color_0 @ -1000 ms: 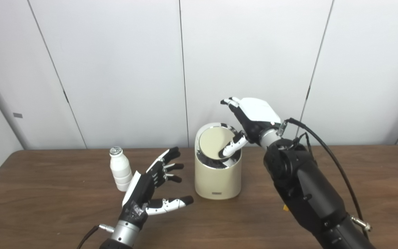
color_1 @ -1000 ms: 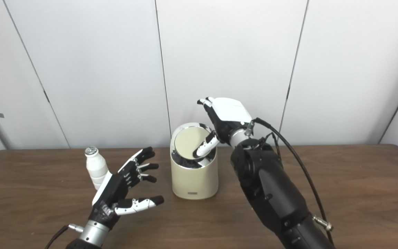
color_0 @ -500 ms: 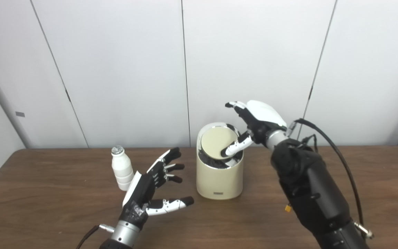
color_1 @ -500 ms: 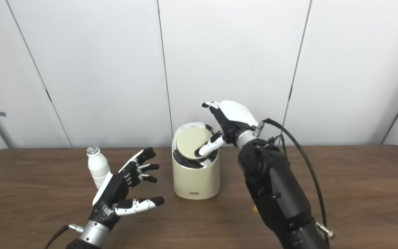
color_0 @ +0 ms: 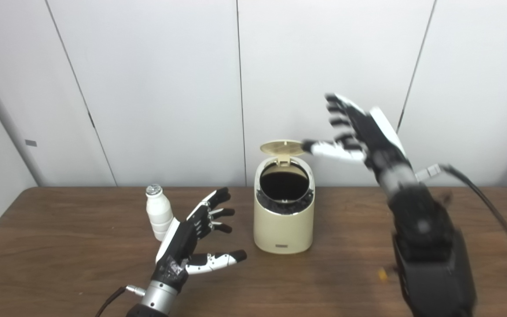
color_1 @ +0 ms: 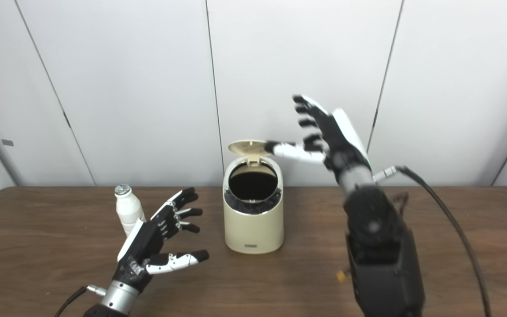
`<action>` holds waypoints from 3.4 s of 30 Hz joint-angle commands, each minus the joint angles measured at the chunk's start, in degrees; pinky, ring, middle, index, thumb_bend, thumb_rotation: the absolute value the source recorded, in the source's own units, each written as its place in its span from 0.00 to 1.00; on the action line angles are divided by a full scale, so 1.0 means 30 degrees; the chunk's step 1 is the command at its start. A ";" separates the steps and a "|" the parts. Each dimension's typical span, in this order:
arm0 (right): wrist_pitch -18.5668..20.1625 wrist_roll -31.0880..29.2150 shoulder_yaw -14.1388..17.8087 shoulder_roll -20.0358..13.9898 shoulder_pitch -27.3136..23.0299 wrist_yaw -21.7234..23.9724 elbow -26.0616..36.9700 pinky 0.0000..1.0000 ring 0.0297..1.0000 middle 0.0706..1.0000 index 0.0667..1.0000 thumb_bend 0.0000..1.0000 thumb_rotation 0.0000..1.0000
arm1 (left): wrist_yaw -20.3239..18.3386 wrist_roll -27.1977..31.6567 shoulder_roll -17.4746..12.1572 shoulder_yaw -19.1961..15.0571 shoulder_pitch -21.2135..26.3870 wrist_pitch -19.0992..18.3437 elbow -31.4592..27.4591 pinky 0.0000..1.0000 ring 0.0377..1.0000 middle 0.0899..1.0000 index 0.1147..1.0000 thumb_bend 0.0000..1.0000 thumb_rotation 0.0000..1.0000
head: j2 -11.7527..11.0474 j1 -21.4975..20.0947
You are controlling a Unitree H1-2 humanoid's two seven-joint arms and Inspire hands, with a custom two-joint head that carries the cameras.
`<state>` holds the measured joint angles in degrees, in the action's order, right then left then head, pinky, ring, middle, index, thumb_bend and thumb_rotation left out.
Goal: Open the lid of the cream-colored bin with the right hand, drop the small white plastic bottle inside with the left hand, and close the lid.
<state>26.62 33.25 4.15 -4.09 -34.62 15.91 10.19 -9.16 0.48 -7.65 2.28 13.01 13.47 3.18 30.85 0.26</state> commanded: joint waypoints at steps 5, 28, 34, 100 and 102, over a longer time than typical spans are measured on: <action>-0.3432 -0.4025 0.0610 -0.0750 0.2367 -0.1332 0.0958 0.72 0.84 0.88 0.88 0.71 0.42 | 0.0086 0.0084 -0.0019 -0.0091 0.0606 0.0324 -0.0702 0.64 0.79 0.90 0.91 0.76 0.06 | -0.0026 0.0077; -1.0299 -0.7687 0.0413 -0.1683 0.5566 -0.4360 -0.2835 0.91 0.90 0.93 0.94 0.86 0.32 | 0.0847 -0.0992 0.0633 0.0108 0.0618 0.0362 -0.0778 0.63 0.77 0.86 0.88 0.75 0.06 | -0.1328 0.5614; -0.9397 -0.7932 0.0133 -0.1152 0.6002 -0.4814 -0.1798 0.84 0.86 0.91 0.90 0.84 0.26 | 0.1171 -0.1586 0.0876 0.0117 0.0442 0.0203 -0.0948 0.65 0.78 0.85 0.87 0.76 0.09 | -0.1713 0.6569; -0.4544 -0.6806 -0.1317 -0.1031 0.6072 -0.4772 0.2861 0.77 0.84 0.92 0.91 0.71 0.00 | 0.4255 -0.4562 -0.3733 -0.3772 0.2494 -0.2634 0.0768 0.84 0.89 0.89 0.93 0.94 0.16 | -0.1634 0.6267; -0.4368 -0.6738 -0.1289 -0.1000 0.6087 -0.4810 0.2968 0.76 0.84 0.91 0.90 0.72 0.00 | 0.4485 -0.4737 -0.3650 -0.3702 0.2402 -0.2449 0.1032 0.82 0.88 0.89 0.92 0.93 0.16 | -0.1627 0.6256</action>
<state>13.75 12.85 0.03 -6.83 -14.51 1.89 16.54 2.55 -13.17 -17.80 -8.76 18.80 4.29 6.47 25.93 18.98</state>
